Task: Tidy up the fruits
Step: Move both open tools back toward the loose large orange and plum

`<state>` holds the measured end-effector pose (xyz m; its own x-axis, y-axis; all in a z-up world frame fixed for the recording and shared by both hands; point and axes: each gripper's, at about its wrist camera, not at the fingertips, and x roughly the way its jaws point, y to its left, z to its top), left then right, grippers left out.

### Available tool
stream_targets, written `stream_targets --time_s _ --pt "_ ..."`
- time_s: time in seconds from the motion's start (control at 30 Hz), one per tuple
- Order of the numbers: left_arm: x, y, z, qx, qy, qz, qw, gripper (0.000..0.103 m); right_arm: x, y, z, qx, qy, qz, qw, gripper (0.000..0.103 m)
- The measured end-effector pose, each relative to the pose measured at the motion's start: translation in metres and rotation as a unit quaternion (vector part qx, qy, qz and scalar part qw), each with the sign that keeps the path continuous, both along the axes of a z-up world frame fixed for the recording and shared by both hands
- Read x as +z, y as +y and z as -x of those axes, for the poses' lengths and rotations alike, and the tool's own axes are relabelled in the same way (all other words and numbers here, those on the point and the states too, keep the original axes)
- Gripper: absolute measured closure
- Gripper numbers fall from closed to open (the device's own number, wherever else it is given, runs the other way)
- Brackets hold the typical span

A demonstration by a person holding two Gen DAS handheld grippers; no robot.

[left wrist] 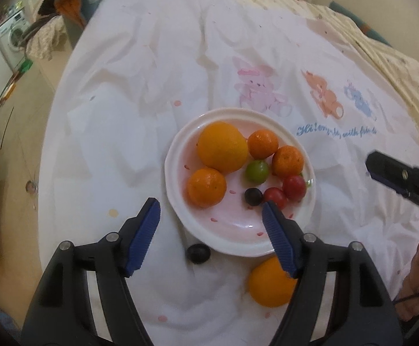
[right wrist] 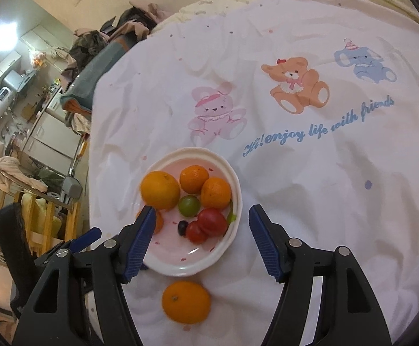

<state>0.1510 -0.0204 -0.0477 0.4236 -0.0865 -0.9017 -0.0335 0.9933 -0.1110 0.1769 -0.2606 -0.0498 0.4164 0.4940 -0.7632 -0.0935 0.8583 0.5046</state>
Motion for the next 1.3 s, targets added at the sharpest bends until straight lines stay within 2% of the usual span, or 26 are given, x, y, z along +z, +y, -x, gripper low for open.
stream_targets --time_s 0.17,0.27,0.4,0.57,0.83,1.07,1.13,1.3 --pt "0.027 0.001 0.018 -0.003 -0.032 -0.001 0.9995 0.033 0.016 -0.001 0.021 0.005 -0.022 0.006 1.000 0.029" --pt "0.034 0.004 0.030 -0.005 -0.037 -0.003 0.9993 0.026 0.019 -0.003 0.036 0.003 -0.022 0.001 1.000 0.029" --pt "0.041 0.011 0.050 -0.010 -0.049 -0.012 0.9987 0.025 0.021 -0.007 0.052 -0.002 -0.020 -0.003 1.000 0.029" --pt "0.043 0.021 0.066 -0.002 -0.046 -0.005 0.9989 0.017 0.022 -0.011 0.070 -0.010 -0.019 -0.005 1.000 0.029" --pt "0.035 0.027 0.084 0.010 -0.031 0.015 0.9994 0.016 0.016 -0.013 0.091 -0.016 -0.006 -0.005 1.000 0.028" --pt "0.026 0.030 0.090 0.021 -0.030 0.009 0.9993 0.016 -0.005 -0.001 0.096 -0.007 0.028 0.015 0.999 0.021" --pt "0.025 0.034 0.090 0.028 -0.029 0.012 0.9991 0.016 -0.016 0.006 0.093 0.001 0.046 0.031 0.998 0.017" --pt "0.023 0.044 0.089 0.047 -0.025 0.024 0.9983 0.016 -0.051 0.034 0.085 0.033 0.086 0.082 0.992 0.016"
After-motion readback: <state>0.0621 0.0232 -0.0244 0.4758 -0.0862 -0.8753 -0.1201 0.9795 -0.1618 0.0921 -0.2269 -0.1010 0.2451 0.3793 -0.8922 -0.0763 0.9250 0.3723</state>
